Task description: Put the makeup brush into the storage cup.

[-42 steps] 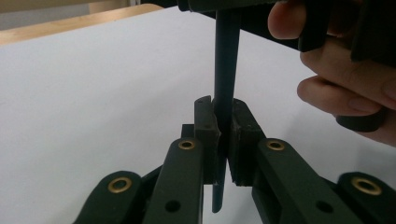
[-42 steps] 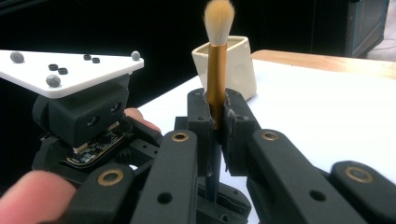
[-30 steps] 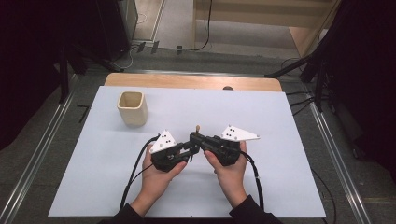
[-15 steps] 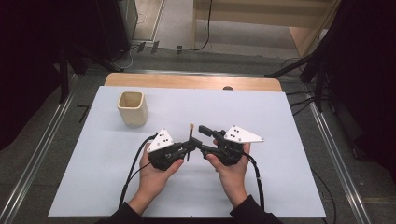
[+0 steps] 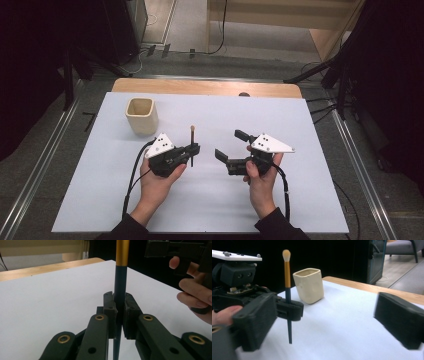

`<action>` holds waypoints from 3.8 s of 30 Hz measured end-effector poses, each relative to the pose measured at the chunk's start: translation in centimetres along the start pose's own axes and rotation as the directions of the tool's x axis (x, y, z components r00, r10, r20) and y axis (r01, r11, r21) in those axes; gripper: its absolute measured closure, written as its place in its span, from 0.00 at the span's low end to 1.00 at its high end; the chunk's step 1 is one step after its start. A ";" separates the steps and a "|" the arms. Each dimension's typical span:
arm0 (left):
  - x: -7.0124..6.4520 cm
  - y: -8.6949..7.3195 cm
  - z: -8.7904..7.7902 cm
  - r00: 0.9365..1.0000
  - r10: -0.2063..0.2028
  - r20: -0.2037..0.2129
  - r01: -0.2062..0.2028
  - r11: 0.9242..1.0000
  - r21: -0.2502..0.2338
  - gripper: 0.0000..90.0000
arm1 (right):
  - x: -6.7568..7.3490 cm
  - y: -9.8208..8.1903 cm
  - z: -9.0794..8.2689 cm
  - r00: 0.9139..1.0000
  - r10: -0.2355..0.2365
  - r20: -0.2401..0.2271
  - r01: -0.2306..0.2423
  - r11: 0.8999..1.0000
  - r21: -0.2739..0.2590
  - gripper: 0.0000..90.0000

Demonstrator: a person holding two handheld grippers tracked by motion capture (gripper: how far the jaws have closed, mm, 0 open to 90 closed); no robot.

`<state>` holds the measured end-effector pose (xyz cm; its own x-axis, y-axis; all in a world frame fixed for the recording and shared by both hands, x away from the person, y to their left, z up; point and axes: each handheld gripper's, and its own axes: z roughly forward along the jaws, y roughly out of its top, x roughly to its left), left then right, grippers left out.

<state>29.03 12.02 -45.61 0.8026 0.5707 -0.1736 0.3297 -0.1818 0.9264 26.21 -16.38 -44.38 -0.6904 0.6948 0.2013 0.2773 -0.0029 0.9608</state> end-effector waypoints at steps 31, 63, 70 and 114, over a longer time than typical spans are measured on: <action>2.0 0.4 -1.7 0.998 -0.015 -0.061 0.013 0.999 -0.029 0.93 | -4.7 -4.3 -7.7 0.975 -0.027 0.219 0.015 0.999 0.052 0.00; 2.9 0.5 -2.4 0.995 -0.019 -0.094 0.016 0.999 -0.036 0.93 | -6.0 -6.2 -12.2 0.958 -0.025 0.286 0.009 0.998 0.059 0.00; 3.4 0.7 -2.9 0.994 -0.025 -0.107 0.020 0.999 -0.045 0.93 | -6.2 -6.9 -13.2 0.953 -0.033 0.300 0.012 0.998 0.070 0.00; 7.5 5.2 -6.7 0.973 -0.029 -0.230 0.004 0.994 -0.108 0.93 | -6.7 -7.3 -14.2 0.953 0.007 0.304 -0.018 0.999 0.032 0.00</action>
<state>33.40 20.71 -39.89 0.6569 0.7446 -0.1189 0.2772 -0.0917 0.9564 19.35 -31.25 -50.06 -0.4526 0.8806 0.1406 0.3107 0.0080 0.9505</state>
